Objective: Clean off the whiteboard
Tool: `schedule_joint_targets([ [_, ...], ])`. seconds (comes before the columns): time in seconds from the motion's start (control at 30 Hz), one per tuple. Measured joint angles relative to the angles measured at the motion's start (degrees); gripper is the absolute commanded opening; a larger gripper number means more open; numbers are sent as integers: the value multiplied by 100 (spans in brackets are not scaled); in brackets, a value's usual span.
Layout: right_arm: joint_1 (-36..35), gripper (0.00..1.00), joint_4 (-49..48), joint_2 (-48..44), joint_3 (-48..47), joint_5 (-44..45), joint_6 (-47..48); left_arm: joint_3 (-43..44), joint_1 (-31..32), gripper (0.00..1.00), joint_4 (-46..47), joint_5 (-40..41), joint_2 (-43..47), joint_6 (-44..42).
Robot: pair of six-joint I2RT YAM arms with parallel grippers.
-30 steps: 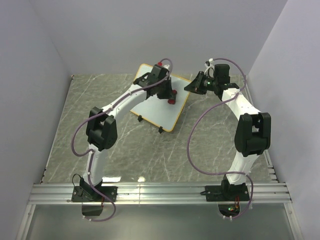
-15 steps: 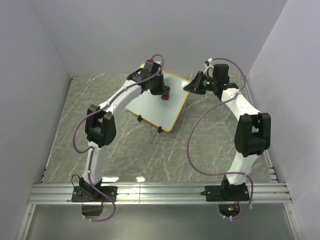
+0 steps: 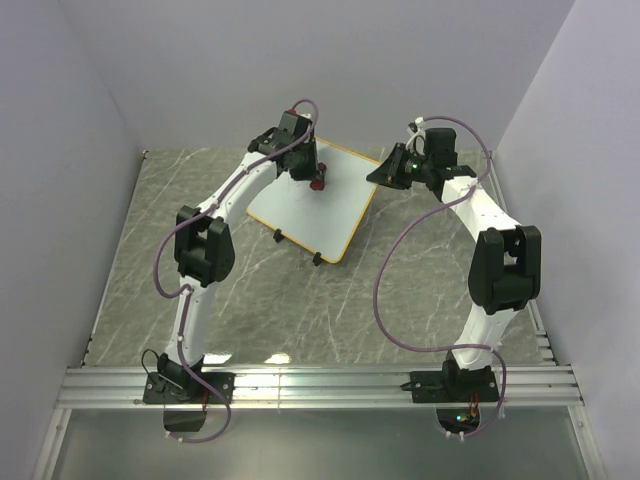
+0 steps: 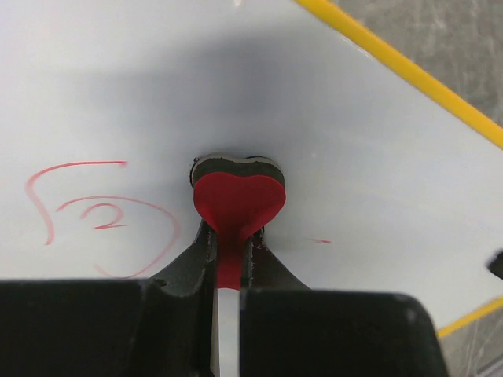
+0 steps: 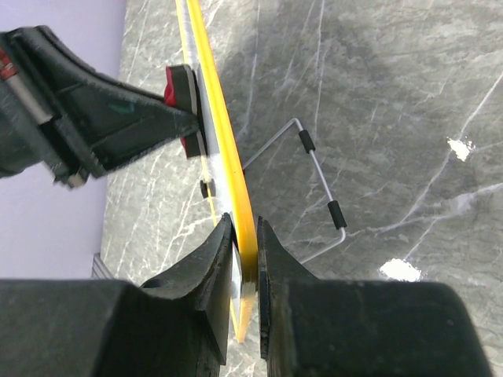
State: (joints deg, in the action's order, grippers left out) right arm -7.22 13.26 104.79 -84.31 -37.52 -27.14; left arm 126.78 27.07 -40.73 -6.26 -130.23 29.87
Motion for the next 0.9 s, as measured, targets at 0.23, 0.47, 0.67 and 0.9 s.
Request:
schedule_joint_targets([
  [0.23, 0, 0, 52, 0, 0, 57, 0, -2, 400, 0, 249, -544, 72, -133],
  [0.47, -9, 0, 96, 0, 0, 96, 28, 2, 719, 0, 247, -476, 138, -114],
  [0.67, -85, 0, 87, -66, 0, 203, 59, -380, 361, 0, 219, -492, 293, 4],
  [0.9, -109, 0, 125, -92, 9, 278, 87, -2398, -260, 0, 509, -210, 1034, -2],
])
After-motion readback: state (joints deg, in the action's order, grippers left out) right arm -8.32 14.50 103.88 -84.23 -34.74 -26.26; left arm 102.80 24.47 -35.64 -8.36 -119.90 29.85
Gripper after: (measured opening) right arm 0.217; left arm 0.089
